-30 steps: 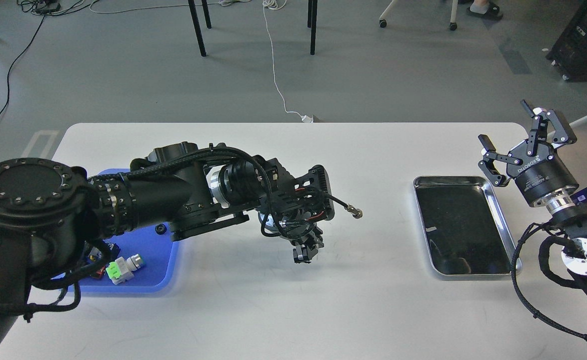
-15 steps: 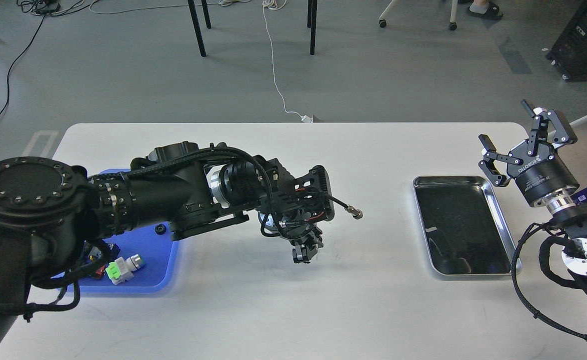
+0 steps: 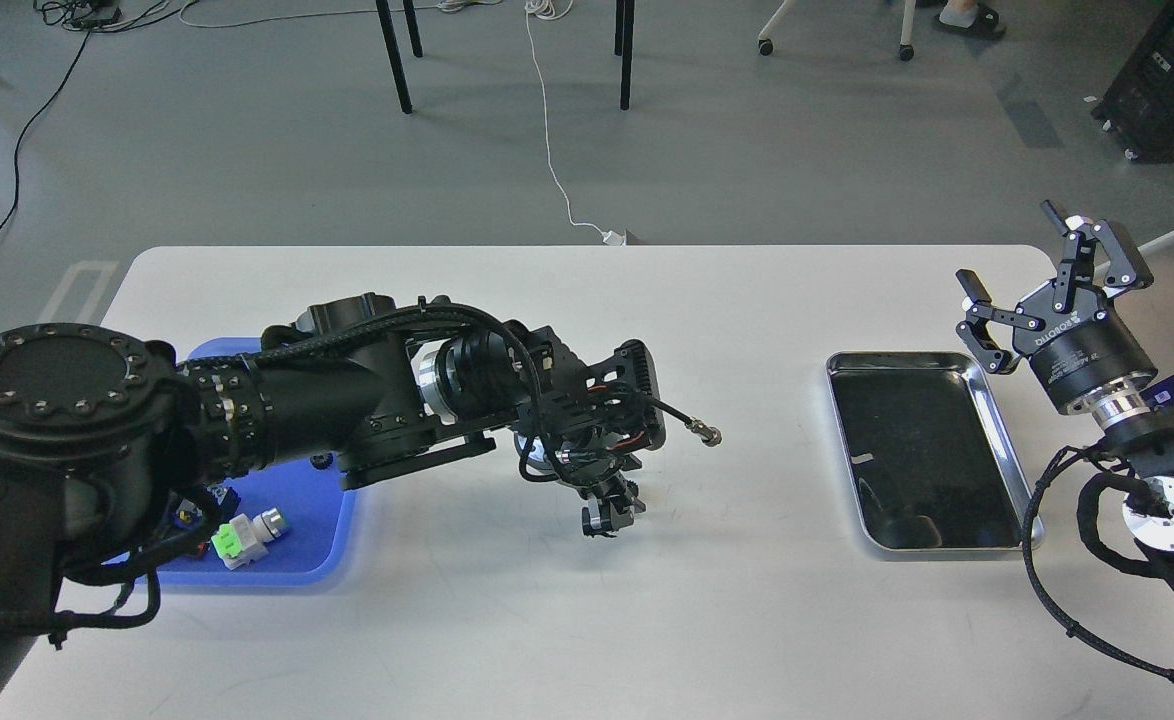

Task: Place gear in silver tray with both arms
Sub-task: 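Carry the black gear with the left gripper toward the table center, then open the left gripper to set the gear down, then retract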

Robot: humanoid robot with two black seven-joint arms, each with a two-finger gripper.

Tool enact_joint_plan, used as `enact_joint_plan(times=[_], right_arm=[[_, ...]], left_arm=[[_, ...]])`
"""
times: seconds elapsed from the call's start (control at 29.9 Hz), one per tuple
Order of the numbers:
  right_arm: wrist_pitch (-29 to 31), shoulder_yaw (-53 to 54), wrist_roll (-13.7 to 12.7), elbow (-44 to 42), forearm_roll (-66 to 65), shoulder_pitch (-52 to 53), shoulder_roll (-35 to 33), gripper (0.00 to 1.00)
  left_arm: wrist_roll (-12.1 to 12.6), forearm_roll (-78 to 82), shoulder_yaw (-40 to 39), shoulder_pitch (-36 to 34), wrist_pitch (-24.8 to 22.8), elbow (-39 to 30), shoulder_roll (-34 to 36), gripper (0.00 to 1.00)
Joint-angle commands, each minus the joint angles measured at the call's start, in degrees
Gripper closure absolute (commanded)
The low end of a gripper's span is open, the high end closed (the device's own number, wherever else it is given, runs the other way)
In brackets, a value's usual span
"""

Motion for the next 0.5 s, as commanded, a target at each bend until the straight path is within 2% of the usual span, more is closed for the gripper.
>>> enact_joint_plan(times=[0.0,0.1,0.27,0.47], right_arm=[[0.0,0.1,0.0,0.0,0.0,0.1,0.0,0.0],[0.0,0.1,0.0,0.2,0.0,0.2,-0.3,0.0],[0.0,-0.3,0.0,1.5,0.0,0.1,-2.6,0.0],[0.0,-0.5,0.0,2.9,-0.4,0.2,-3.8,0.0]], left_arm=[[0.0,0.0,-1.7,-0.4,2.9,0.0,0.0,0.2],[0.0,-1.8,-7.5,-0.7,4.9,-0.7,0.0,0.12],[0.0,-22.7,-18.5,0.3,5.6,-1.4,0.6,0.07],[0.0,-54.3,-22.6,9.0,12.1,-8.4,15.8,0.02]])
